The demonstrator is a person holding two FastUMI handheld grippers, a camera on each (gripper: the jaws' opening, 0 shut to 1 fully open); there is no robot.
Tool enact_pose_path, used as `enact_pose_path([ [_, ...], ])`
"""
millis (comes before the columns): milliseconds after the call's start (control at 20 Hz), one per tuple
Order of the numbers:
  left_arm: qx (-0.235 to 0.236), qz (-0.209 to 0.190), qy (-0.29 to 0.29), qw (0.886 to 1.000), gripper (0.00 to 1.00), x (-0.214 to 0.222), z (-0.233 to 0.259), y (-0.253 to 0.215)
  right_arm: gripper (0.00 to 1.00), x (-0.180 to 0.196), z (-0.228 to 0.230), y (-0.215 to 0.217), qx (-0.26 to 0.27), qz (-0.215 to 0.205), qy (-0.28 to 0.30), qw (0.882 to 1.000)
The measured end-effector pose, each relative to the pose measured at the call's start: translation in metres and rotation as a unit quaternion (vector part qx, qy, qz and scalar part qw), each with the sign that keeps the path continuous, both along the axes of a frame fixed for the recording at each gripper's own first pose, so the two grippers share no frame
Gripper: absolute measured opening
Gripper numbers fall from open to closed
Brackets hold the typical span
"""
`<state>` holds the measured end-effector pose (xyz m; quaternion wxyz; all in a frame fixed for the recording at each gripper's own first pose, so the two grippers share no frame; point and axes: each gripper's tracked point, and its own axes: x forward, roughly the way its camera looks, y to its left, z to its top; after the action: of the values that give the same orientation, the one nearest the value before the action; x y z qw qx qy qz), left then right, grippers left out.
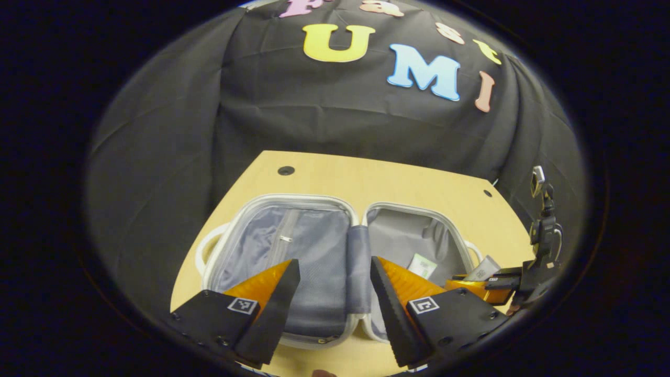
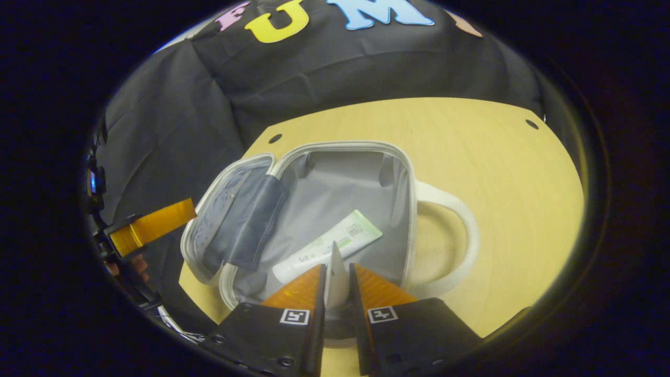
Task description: First open the suitcase, pack the skin care products into it, and then close the suitcase.
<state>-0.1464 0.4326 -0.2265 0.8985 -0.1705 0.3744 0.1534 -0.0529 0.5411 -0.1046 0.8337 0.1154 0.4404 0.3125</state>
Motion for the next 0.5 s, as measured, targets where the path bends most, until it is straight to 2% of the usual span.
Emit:
enact_pose_path([
  [50,0.005,0.008,0.002,1.000,0.90,-0.004,-0.002,0.008,0.28,0.003,0.004,-0.002,0.004,-0.004,-0.008,1.000],
  [100,0.011,0.018,0.005,1.000,0.90,-0.008,-0.003,0.017,0.46,0.005,0.010,-0.001,0.014,-0.004,-0.016,1.000],
  [150,0.015,0.024,0.007,1.000,0.90,-0.009,-0.004,0.025,0.51,0.008,0.014,-0.002,0.015,-0.009,-0.029,0.999],
  [200,0.021,0.033,0.007,0.999,0.92,-0.012,-0.005,0.036,0.73,0.010,0.021,-0.005,0.015,-0.013,-0.045,0.999],
  [250,0.028,0.042,0.008,0.999,0.94,-0.014,-0.007,0.046,0.80,0.013,0.025,-0.010,0.011,-0.018,-0.061,0.998],
  [300,0.036,0.050,0.005,0.998,0.98,-0.015,-0.006,0.060,0.91,0.014,0.032,-0.017,0.008,-0.021,-0.076,0.997],
  [500,0.069,0.082,0.010,0.994,0.98,-0.030,0.001,0.130,0.93,0.021,0.064,-0.045,-0.002,-0.045,-0.140,0.989],
])
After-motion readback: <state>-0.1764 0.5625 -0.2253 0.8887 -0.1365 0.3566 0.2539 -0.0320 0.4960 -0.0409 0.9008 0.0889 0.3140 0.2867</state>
